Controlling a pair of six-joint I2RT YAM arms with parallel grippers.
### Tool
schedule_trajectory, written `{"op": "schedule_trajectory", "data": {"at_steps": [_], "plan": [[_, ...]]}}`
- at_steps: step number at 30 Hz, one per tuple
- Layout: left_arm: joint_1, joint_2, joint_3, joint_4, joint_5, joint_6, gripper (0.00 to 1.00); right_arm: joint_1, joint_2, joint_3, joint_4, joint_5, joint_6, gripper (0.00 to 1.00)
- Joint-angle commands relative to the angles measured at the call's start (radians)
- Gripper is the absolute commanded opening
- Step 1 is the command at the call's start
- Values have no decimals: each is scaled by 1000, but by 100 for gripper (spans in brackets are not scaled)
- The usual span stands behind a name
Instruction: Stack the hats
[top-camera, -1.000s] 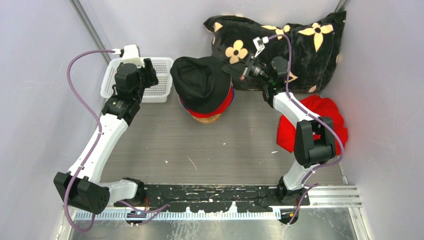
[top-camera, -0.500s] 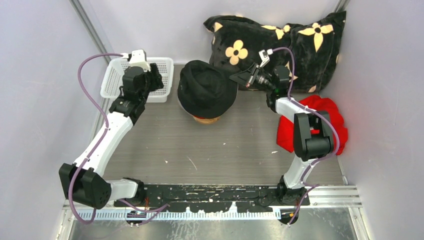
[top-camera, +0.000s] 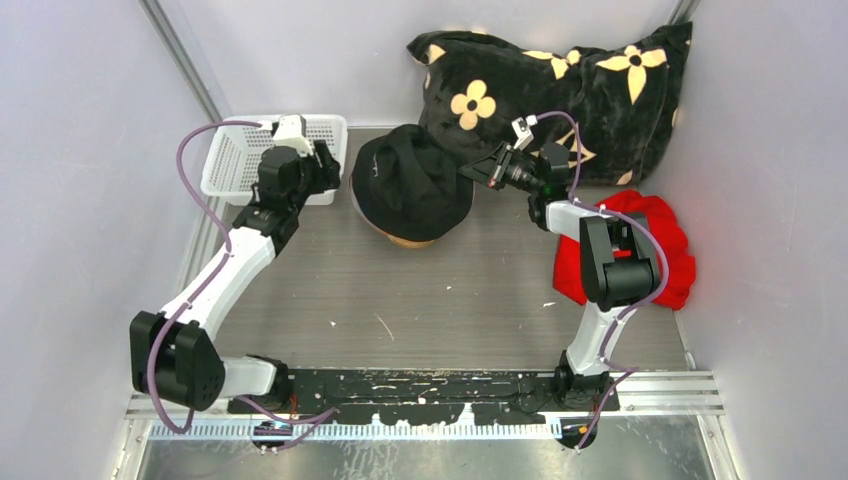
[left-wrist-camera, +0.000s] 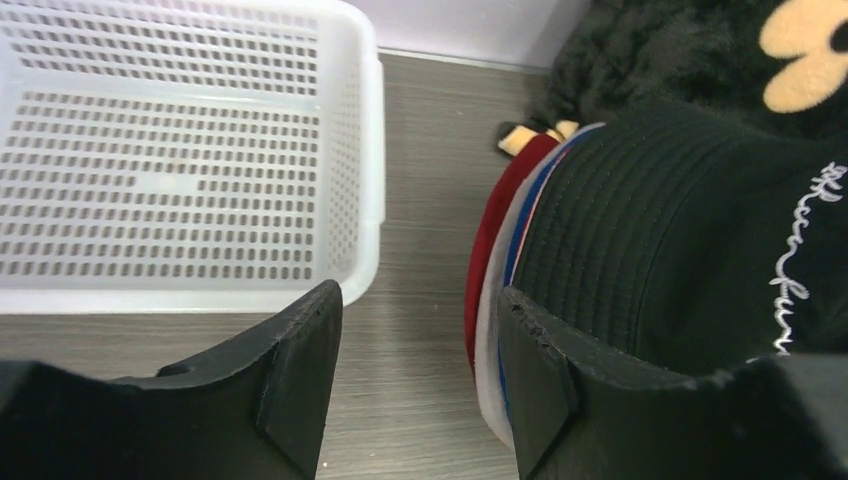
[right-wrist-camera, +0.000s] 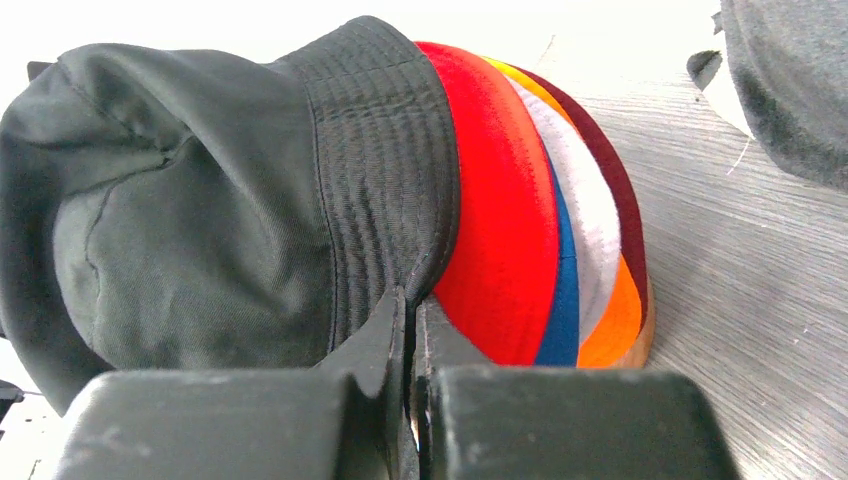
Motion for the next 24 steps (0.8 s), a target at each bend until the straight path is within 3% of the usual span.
{"op": "schedule_trajectory", "data": {"at_steps": [1, 12, 24], "plan": [[2, 33, -7, 153, 118, -16, 59, -5, 16, 38, -5, 27, -43, 1], [68, 195, 107, 315, 465, -155, 62, -4, 14, 63, 1, 16, -27, 1], [155, 308, 145, 453, 718, -331, 60, -2, 22, 82, 9, 12, -15, 1]]}}
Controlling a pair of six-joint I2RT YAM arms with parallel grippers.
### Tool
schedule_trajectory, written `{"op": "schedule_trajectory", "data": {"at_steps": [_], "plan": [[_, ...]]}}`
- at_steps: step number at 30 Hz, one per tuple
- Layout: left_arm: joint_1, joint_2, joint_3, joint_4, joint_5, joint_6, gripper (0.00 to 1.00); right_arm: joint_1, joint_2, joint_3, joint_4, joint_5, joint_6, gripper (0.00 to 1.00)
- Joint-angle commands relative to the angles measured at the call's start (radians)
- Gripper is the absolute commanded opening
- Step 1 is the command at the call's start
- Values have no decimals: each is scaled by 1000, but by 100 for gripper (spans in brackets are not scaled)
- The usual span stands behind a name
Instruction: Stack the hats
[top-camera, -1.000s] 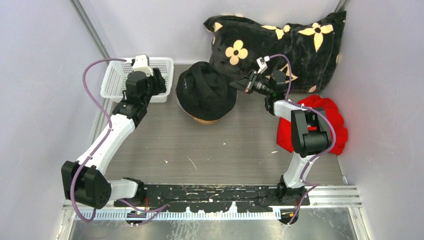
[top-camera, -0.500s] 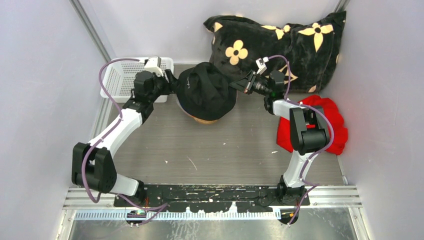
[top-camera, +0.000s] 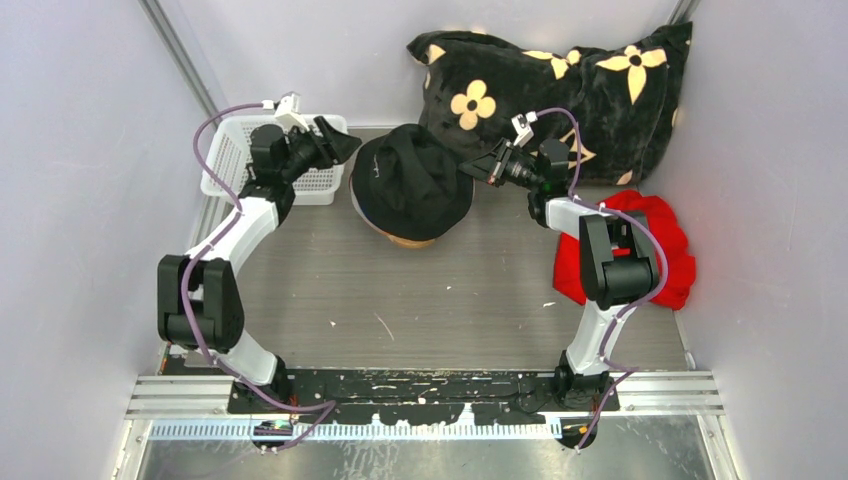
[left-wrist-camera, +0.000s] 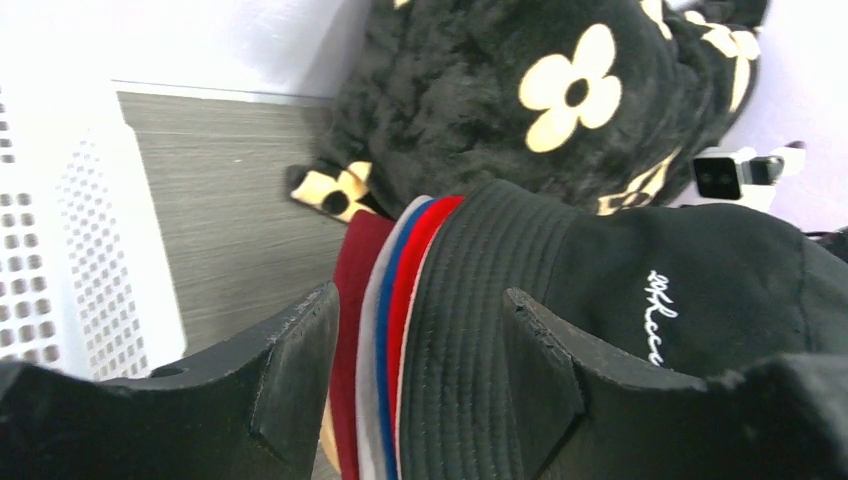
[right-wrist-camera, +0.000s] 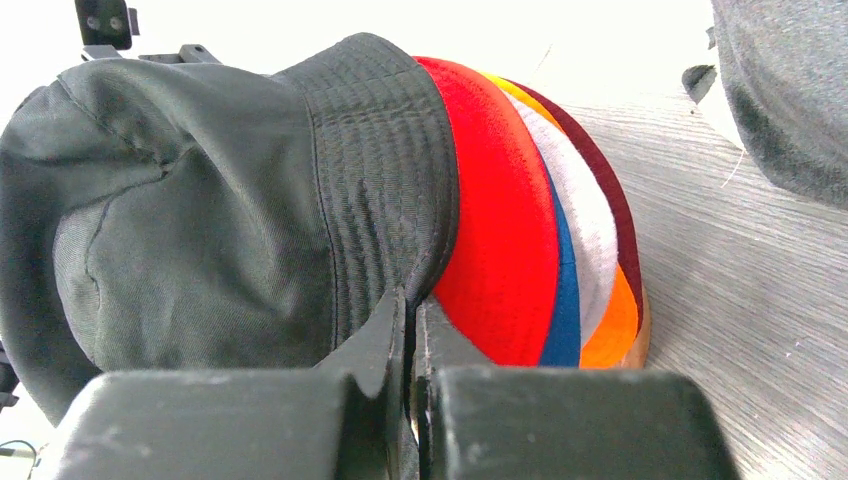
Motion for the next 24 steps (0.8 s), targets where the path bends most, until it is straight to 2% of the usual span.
{"op": "schedule_trajectory", "data": {"at_steps": [1, 8, 24], "plan": [[18, 32, 45, 141, 164, -94, 60, -2, 6, 49, 28, 7, -8, 1], [43, 102, 49, 254, 295, -215, 58, -3, 13, 55, 28, 8, -8, 1], [57, 155, 59, 256, 386, -249, 53, -2, 19, 90, 12, 9, -10, 1]]}}
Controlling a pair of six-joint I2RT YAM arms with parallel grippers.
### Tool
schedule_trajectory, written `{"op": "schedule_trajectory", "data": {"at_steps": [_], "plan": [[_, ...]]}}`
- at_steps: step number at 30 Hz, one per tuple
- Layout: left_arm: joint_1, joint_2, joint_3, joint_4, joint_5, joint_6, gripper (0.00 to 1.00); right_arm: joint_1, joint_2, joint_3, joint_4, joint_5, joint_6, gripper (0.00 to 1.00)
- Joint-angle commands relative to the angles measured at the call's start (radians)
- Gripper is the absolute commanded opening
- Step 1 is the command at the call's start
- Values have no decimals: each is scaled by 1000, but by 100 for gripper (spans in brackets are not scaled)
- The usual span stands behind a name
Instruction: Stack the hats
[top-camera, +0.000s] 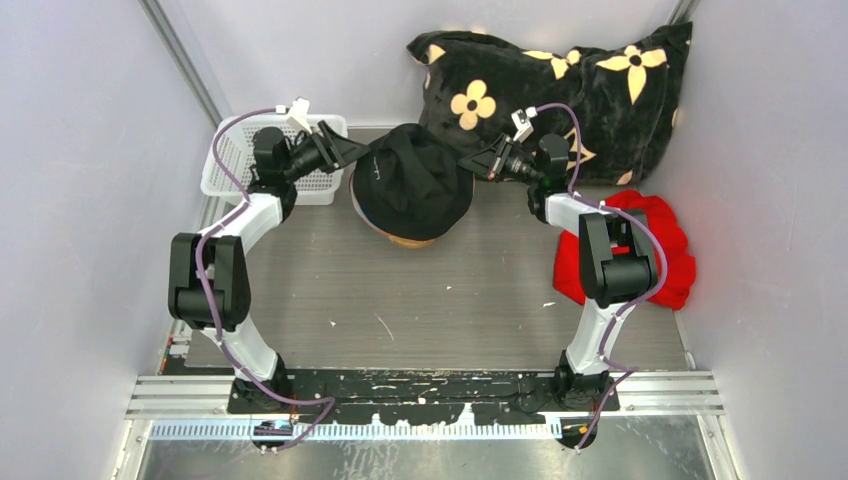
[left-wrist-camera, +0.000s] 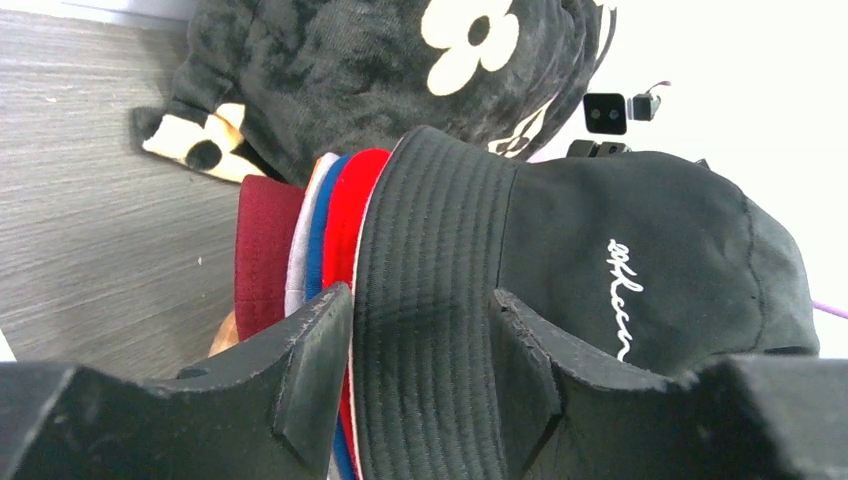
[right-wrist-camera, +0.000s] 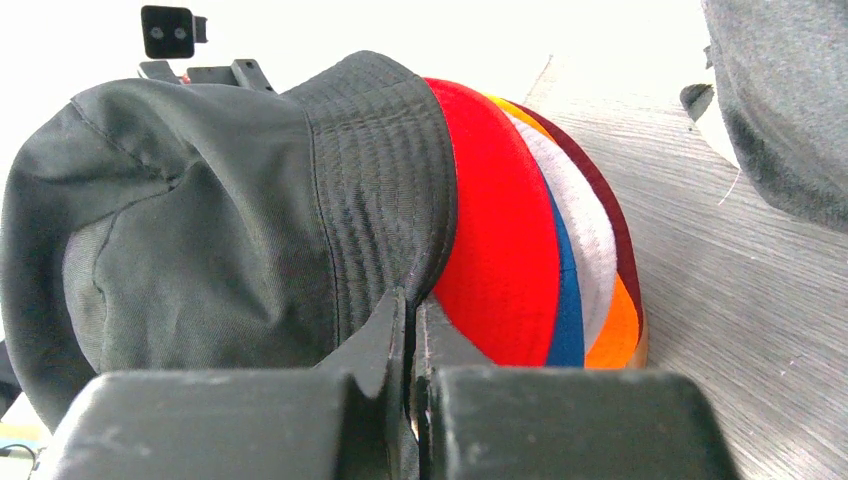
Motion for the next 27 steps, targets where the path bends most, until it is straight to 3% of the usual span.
{"op": "schedule_trajectory", "data": {"at_steps": [1, 9, 11, 13, 14, 27], "plan": [[9, 18, 49, 56, 62, -16, 52, -2, 5, 49, 31, 9, -10, 1], [9, 31, 54, 51, 76, -20, 48, -2, 6, 52, 29, 5, -10, 1], [9, 33, 52, 60, 78, -23, 36, -1, 4, 53, 28, 5, -12, 1], [9, 39, 58, 69, 89, -32, 4, 0, 5, 54, 26, 5, -12, 1], [9, 44, 62, 71, 97, -37, 0, -1, 5, 56, 24, 5, -12, 1], [29, 88, 14, -93, -91, 80, 0, 0, 90, 88, -12, 63, -33, 1]]}}
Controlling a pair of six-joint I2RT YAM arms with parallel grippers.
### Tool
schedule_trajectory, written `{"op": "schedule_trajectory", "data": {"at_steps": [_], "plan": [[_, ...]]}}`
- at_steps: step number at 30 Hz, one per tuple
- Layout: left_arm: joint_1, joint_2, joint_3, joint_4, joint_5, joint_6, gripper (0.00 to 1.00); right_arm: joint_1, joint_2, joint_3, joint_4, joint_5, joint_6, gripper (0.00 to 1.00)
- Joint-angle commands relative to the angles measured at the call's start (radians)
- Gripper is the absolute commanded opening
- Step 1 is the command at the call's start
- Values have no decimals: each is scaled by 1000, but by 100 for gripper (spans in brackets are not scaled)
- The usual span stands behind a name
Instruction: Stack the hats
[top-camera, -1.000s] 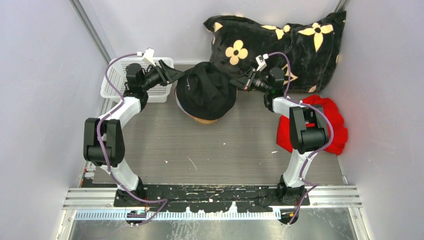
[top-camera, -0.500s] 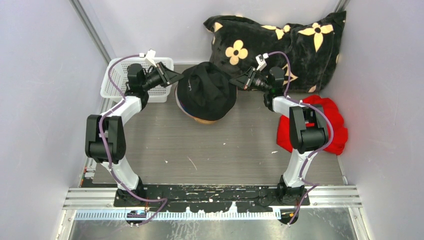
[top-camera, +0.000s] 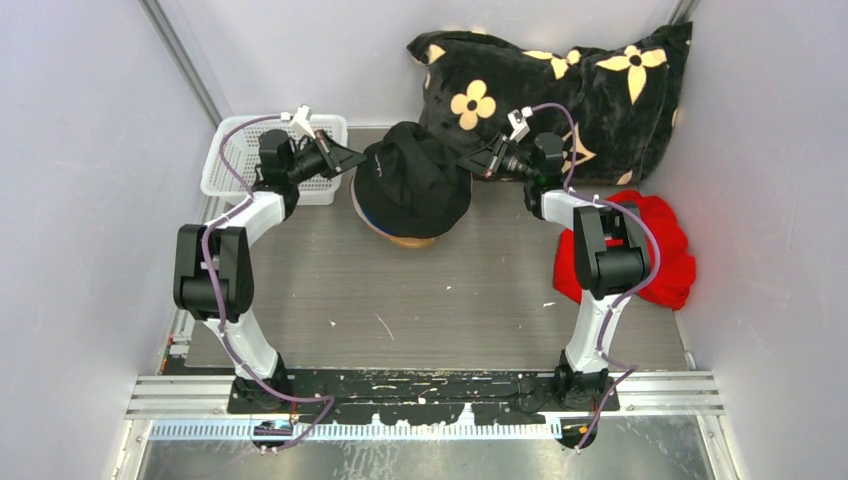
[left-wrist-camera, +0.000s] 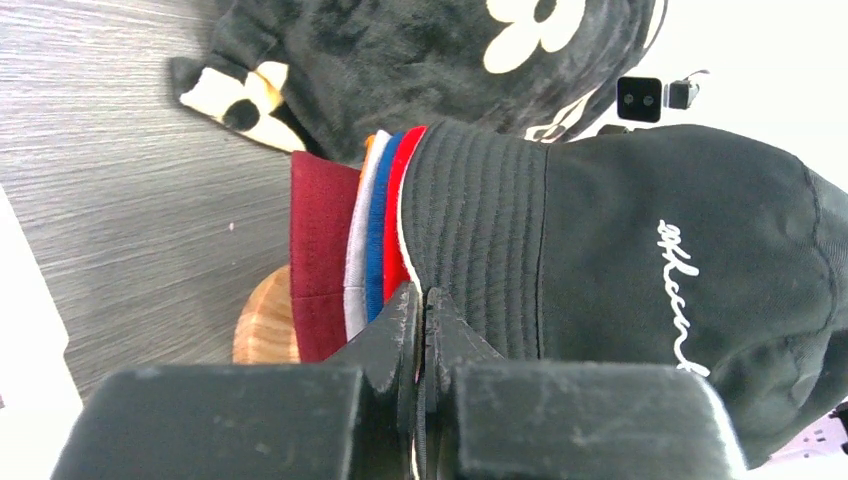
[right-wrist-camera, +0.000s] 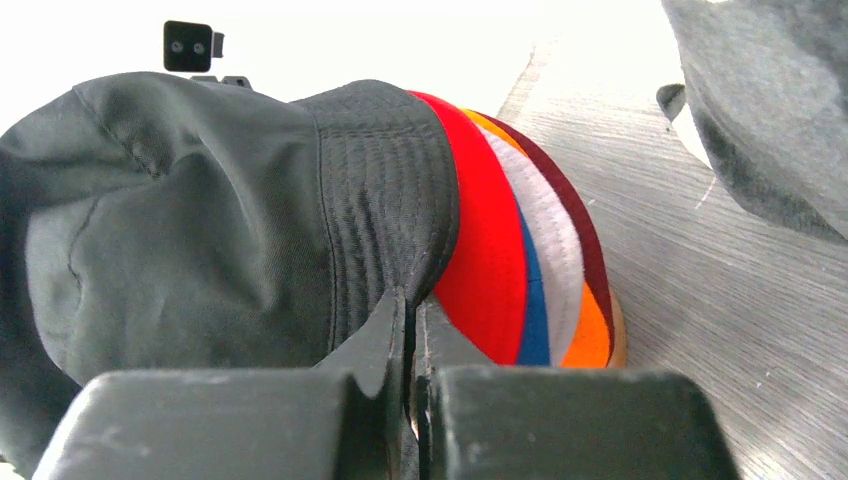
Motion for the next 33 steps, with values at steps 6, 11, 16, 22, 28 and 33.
{"op": "schedule_trajectory", "data": {"at_steps": [6, 11, 16, 22, 28, 33], "plan": [[49, 26, -93, 8, -130, 54, 0, -3, 55, 6, 17, 67, -26, 1], [55, -23, -162, -18, -178, 85, 0, -3, 62, -34, 31, 70, -32, 1], [55, -103, -237, -13, -218, 101, 0, -2, 55, -84, 68, 70, -28, 1], [54, -202, -243, -41, -227, 111, 0, -3, 9, -118, 73, 70, -37, 1], [31, -245, -254, -53, -233, 111, 0, -2, -39, -88, 60, 76, -38, 19], [-12, -299, -301, -39, -259, 112, 0, -5, -75, -34, -4, 114, -65, 63]]}}
